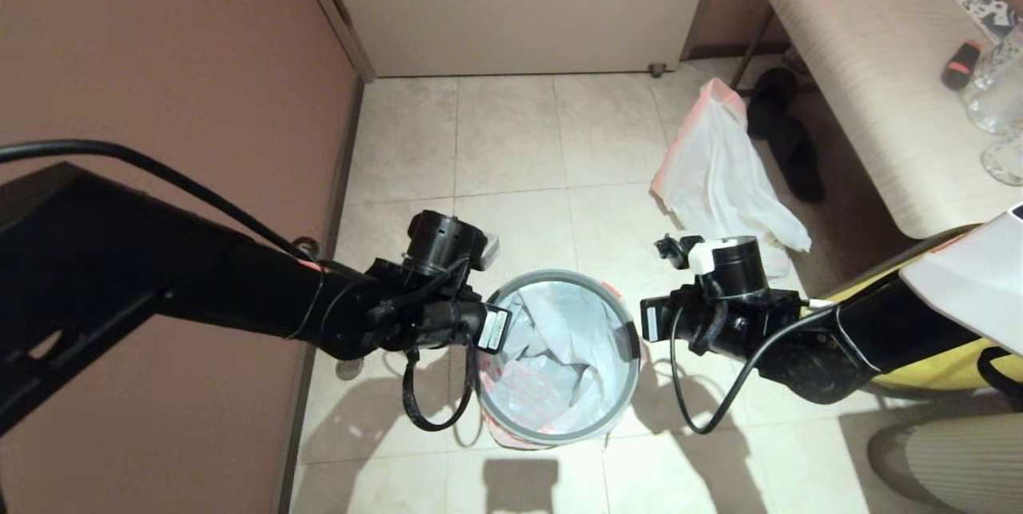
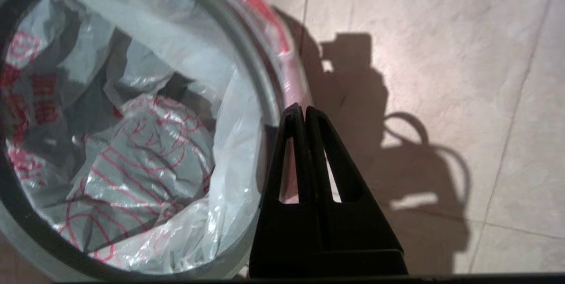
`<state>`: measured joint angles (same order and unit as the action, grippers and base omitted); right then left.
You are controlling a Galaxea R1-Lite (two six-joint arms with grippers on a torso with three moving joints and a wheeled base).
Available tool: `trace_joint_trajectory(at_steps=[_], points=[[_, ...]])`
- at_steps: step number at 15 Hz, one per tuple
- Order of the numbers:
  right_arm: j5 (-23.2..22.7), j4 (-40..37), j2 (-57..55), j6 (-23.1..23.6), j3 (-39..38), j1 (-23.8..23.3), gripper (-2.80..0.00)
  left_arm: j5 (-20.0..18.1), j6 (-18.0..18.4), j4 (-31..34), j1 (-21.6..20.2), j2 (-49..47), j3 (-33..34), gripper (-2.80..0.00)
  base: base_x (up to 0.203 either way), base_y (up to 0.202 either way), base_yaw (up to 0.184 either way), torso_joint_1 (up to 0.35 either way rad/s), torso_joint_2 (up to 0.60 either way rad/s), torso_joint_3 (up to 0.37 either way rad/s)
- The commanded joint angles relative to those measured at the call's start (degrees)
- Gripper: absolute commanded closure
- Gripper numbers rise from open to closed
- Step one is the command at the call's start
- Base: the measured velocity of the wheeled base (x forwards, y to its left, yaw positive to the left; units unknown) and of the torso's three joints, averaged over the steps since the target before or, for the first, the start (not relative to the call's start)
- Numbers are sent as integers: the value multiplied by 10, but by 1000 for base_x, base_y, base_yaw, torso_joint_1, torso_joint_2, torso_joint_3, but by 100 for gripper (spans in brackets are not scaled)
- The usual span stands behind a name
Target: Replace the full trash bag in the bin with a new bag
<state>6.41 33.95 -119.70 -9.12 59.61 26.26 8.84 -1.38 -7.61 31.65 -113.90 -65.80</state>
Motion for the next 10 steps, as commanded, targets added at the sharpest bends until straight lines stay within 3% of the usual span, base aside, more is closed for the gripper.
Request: trace_joint_trajectory(at_steps=[1,3,5,10], points=[[0,12,29,1,4,-17,0,0,-3,-2,-8,47,10,0,0,0,0,0,0,0],[0,15,82,25,7,-35,0,5,-5,-13,-22,97,33,0,0,0,0,0,0,0],[8,0,148,46,8,-47,0,38,-6,-19,-30,168,68,0,0,0,0,0,0,0],[140,-273,338,32,1,-44,0,91,-12,-26,-33,397,152,0,0,0,0,0,0,0]])
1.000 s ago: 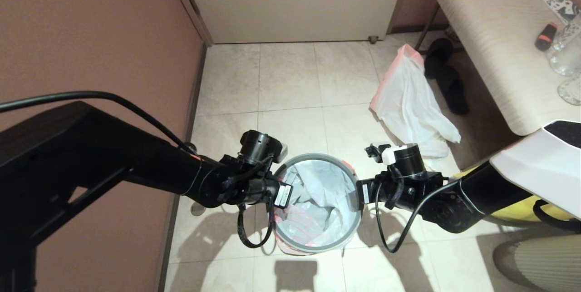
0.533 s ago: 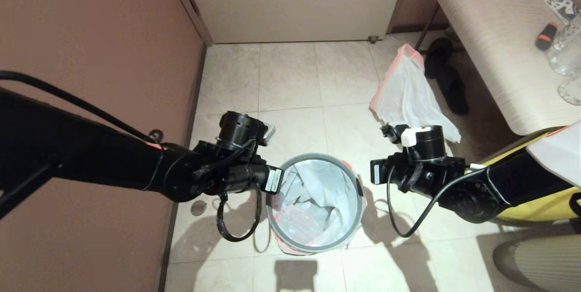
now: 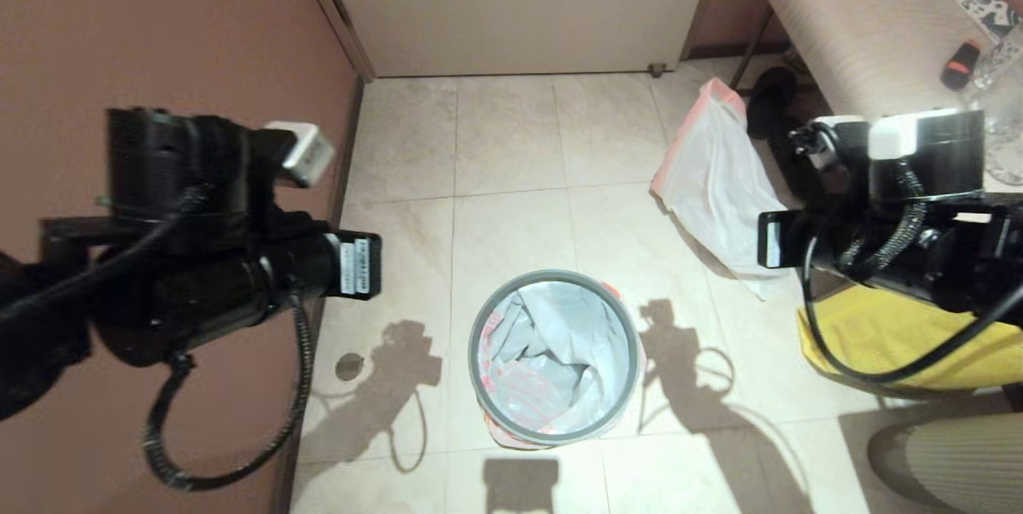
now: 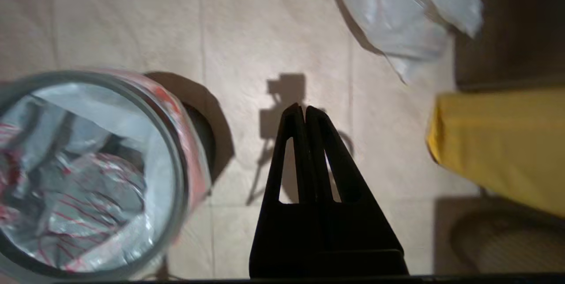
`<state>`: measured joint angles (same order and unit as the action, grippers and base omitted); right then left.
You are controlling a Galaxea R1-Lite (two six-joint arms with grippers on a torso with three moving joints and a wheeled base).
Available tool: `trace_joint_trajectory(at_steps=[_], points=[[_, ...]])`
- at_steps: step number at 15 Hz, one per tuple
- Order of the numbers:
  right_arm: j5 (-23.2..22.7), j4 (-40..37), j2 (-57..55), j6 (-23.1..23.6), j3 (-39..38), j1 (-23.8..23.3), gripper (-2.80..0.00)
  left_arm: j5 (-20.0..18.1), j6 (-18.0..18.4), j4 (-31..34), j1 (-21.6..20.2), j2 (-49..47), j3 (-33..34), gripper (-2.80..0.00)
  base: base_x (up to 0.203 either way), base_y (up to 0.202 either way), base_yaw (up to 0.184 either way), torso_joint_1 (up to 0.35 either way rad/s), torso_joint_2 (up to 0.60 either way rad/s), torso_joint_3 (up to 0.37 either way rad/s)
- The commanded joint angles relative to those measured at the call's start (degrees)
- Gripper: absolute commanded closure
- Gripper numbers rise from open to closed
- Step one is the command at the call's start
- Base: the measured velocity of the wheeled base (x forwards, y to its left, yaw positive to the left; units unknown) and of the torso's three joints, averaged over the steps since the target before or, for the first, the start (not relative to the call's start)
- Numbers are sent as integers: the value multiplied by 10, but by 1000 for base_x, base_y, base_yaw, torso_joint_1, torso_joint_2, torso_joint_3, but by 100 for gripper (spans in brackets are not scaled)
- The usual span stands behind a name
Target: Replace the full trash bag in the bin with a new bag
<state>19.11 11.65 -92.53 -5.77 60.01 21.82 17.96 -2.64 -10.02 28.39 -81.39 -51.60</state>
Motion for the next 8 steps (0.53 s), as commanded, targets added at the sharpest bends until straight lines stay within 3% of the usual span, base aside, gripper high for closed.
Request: trace_joint_trajectory(at_steps=[1,4,8], points=[[40,-92,99,-9,-16,-1,0,13,-2,3,-1,114,24,0,0,0,0,0,0,0],[74,-172,220,-22,-64,-35,0,35,-2,53,-65,227,42,0,0,0,0,0,0,0],[83,-295,381,-66,-98,-137,0,14,-27,91,-134,395,123,0,0,0,0,0,0,0]])
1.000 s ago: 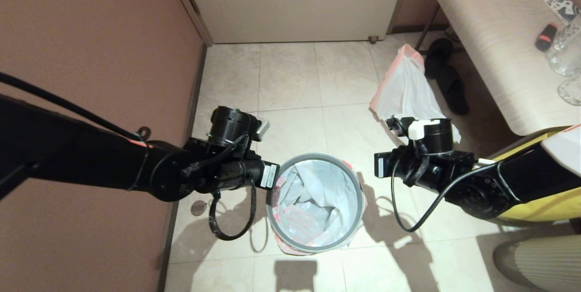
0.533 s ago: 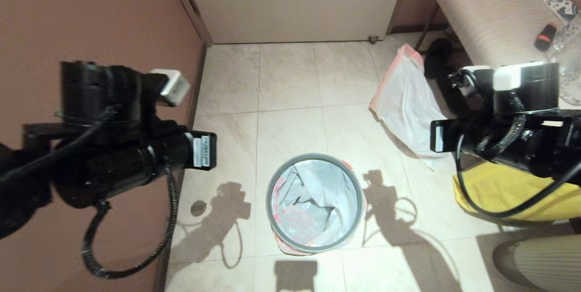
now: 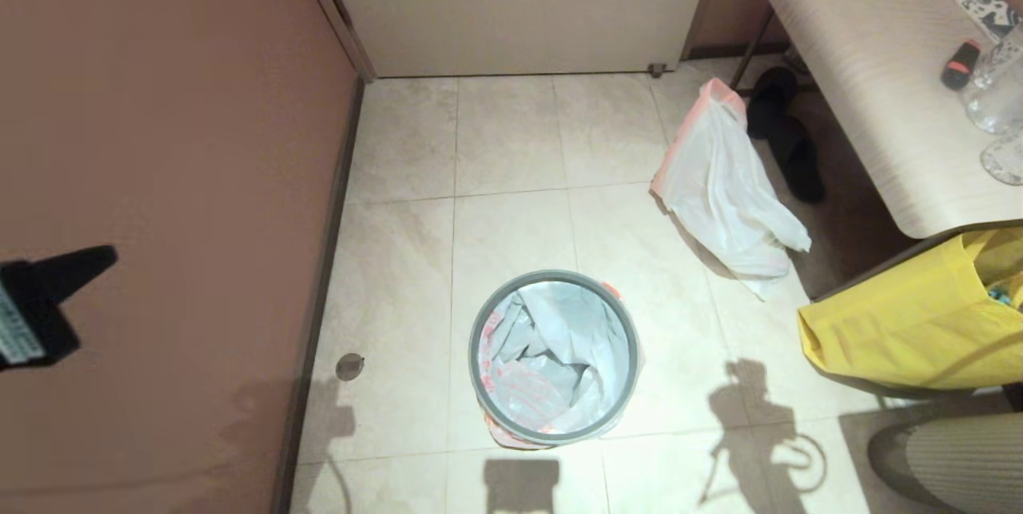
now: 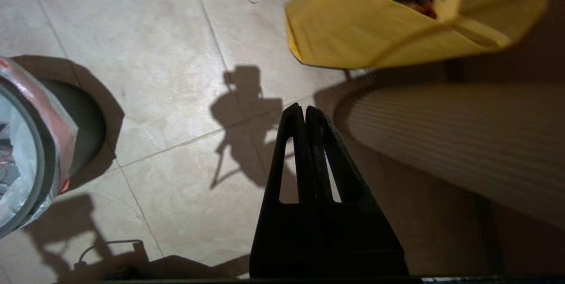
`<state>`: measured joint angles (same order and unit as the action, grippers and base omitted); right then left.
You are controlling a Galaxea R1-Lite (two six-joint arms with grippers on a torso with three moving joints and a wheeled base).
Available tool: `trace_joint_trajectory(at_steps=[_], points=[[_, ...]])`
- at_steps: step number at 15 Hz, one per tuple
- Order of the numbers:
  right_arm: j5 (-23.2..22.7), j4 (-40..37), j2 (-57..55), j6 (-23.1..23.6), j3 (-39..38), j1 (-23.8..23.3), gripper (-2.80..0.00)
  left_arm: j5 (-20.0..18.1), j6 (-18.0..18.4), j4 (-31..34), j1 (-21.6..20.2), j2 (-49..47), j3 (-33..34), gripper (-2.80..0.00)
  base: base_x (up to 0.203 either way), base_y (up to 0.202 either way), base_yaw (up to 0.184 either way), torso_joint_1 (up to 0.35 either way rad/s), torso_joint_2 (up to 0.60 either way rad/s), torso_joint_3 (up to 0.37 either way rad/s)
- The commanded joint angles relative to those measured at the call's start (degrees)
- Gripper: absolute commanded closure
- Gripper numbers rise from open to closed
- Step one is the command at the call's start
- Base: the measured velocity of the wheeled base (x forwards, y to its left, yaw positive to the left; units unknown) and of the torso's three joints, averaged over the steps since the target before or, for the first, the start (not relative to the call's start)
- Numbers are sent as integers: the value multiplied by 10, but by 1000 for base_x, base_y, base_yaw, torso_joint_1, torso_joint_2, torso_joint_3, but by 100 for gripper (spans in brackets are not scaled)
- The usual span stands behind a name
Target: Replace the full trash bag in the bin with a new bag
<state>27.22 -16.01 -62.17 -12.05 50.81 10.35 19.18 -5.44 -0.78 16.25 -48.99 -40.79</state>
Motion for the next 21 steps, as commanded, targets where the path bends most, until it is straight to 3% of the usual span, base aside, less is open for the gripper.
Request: trace_joint_trajectory(at_steps=[1,5,8,10,13,18,21], points=[[0,-51,116,-13,-7,-43,0,-2,-9,5,-29,106,34,0,0,0,0,0,0,0],[-20,-220,287,-12,11,-97,0,-50,-31,111,-102,262,66,0,0,0,0,0,0,0],[-26,-275,356,32,17,-140,0,-70,-35,177,-139,336,87,0,0,0,0,0,0,0],[-62,-286,390,50,15,-154,0,-95,-35,205,-150,375,122,0,0,0,0,0,0,0],[-154,-313,419,56,11,-156,0,-119,-33,211,-158,436,190,0,0,0,0,0,0,0],[-217,-314,456,67,-62,-157,0,-138,-30,205,-159,490,294,0,0,0,0,0,0,0],[-255,-258,456,93,-100,-141,0,-163,-13,191,-159,490,323,0,0,0,0,0,0,0]])
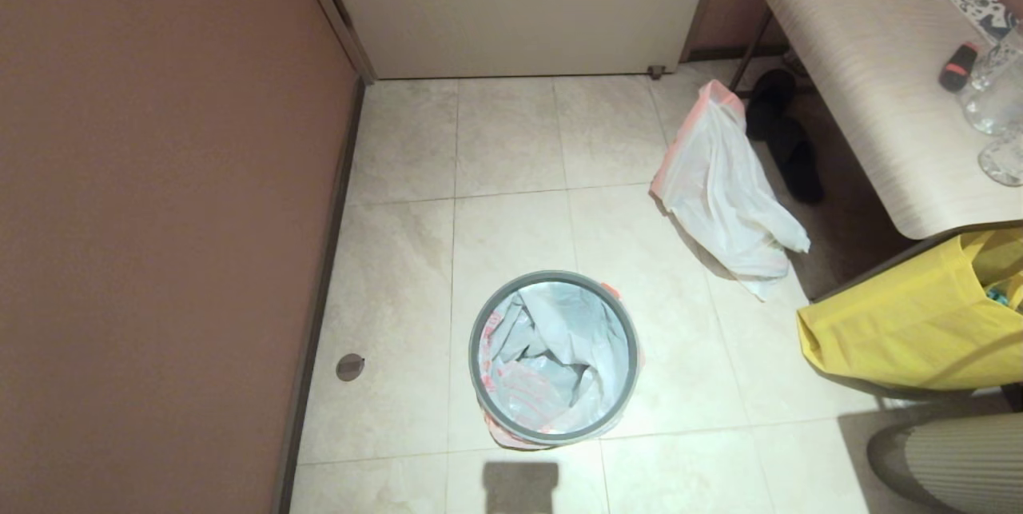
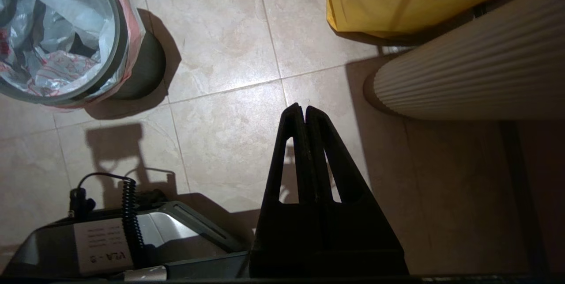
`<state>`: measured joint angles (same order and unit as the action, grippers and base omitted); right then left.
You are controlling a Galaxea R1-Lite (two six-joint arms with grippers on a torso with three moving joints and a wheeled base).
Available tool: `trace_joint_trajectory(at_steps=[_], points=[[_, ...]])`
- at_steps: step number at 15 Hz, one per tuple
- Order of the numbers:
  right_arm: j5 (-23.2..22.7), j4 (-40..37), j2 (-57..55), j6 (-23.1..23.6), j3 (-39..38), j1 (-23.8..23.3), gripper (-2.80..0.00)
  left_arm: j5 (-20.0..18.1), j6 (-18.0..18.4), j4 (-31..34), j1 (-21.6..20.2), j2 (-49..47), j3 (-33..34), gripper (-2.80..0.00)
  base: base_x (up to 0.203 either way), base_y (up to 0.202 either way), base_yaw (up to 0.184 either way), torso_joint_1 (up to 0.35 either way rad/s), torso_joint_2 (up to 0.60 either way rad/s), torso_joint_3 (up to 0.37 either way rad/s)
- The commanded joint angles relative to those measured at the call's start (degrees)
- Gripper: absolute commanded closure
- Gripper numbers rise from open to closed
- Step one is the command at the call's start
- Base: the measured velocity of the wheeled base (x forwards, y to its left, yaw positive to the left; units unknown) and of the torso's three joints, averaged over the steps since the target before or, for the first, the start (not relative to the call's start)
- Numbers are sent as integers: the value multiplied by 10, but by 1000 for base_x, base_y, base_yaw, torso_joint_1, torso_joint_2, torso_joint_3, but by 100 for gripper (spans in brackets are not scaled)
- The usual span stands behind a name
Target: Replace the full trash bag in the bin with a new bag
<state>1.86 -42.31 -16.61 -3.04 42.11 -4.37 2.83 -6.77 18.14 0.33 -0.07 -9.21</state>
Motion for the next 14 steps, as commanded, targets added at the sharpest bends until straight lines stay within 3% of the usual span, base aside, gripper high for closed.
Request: trace_joint_trajectory(at_steps=[1,3,6,8,11,14], points=[[-2,27,0,22,-34,14,0,-9,16,-8,0,1,15,0,0,0,0,0,0,0],[-3,42,19,35,-70,17,0,-16,31,-34,0,1,26,0,0,0,0,0,0,0],[-2,70,70,13,-120,34,0,-23,45,-39,0,1,28,0,0,0,0,0,0,0],[-2,136,87,66,-200,43,0,-32,107,-43,0,1,40,0,0,0,0,0,0,0],[-9,241,151,112,-314,45,0,-31,83,-50,0,1,42,0,0,0,0,0,0,0],[-19,379,165,98,-395,45,0,-32,70,-49,0,1,41,0,0,0,0,0,0,0]])
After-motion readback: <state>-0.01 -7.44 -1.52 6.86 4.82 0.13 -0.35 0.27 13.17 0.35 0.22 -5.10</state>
